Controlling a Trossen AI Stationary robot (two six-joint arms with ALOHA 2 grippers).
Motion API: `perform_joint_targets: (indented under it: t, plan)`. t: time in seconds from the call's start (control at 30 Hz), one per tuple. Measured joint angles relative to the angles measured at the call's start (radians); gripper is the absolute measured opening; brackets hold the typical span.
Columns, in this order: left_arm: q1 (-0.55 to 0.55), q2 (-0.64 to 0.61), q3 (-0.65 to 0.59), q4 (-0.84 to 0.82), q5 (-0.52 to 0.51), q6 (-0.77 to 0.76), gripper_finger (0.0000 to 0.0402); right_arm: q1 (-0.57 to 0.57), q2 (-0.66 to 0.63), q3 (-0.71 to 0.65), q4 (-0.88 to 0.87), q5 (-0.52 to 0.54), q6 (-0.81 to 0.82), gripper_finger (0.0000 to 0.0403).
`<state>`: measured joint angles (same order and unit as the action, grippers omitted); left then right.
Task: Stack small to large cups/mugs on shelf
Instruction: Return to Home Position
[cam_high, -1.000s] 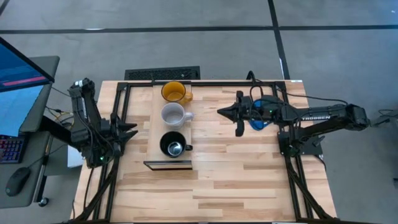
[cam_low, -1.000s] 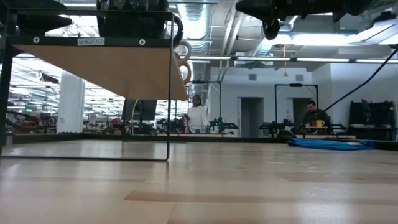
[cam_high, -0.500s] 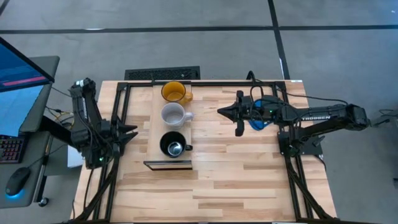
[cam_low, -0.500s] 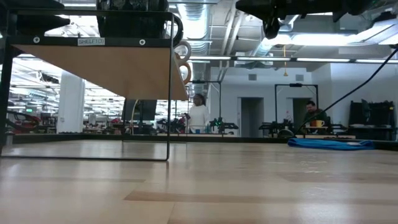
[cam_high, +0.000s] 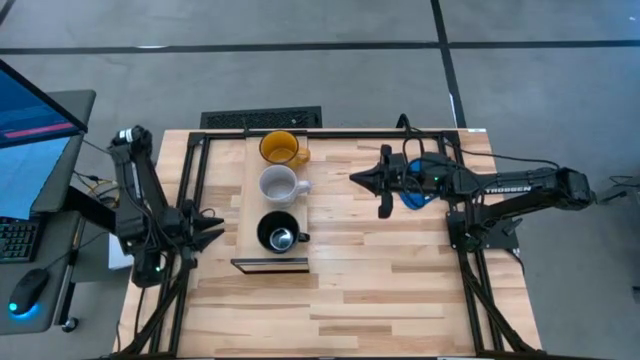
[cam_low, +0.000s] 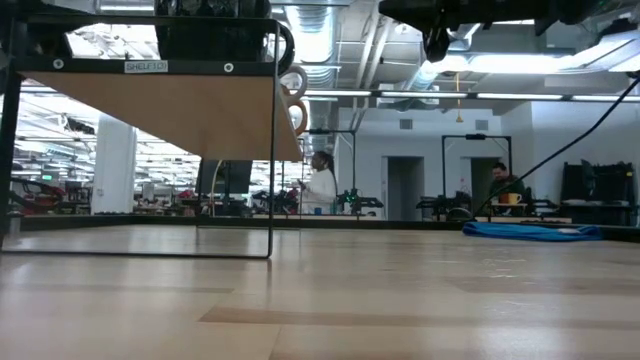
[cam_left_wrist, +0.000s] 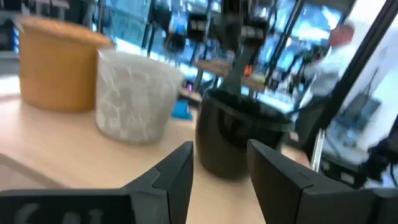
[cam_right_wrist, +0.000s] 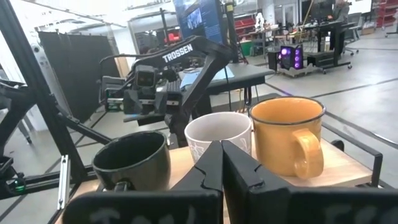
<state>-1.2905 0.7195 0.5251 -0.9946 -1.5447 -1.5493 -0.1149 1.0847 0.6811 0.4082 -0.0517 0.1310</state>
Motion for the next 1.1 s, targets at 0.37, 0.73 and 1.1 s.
perform_joint_targets:
  t: [0.37, 0.73, 1.1]
  plan:
    - [0.217, 0.042, 0.0, 0.675, 0.357, 0.665, 0.0142, -0.04, 0.0, 0.0, 0.064, 0.0, -0.007, 0.0021]
    - [0.573, -0.054, -0.01, 0.879, 0.623, 1.113, 0.0142, -0.002, 0.0, 0.0, 0.059, -0.004, -0.008, 0.0028]
    - [0.751, -0.393, -0.213, 1.033, 0.746, 1.353, 0.0142, 0.023, 0.0, 0.0, 0.008, -0.004, -0.017, 0.0026]
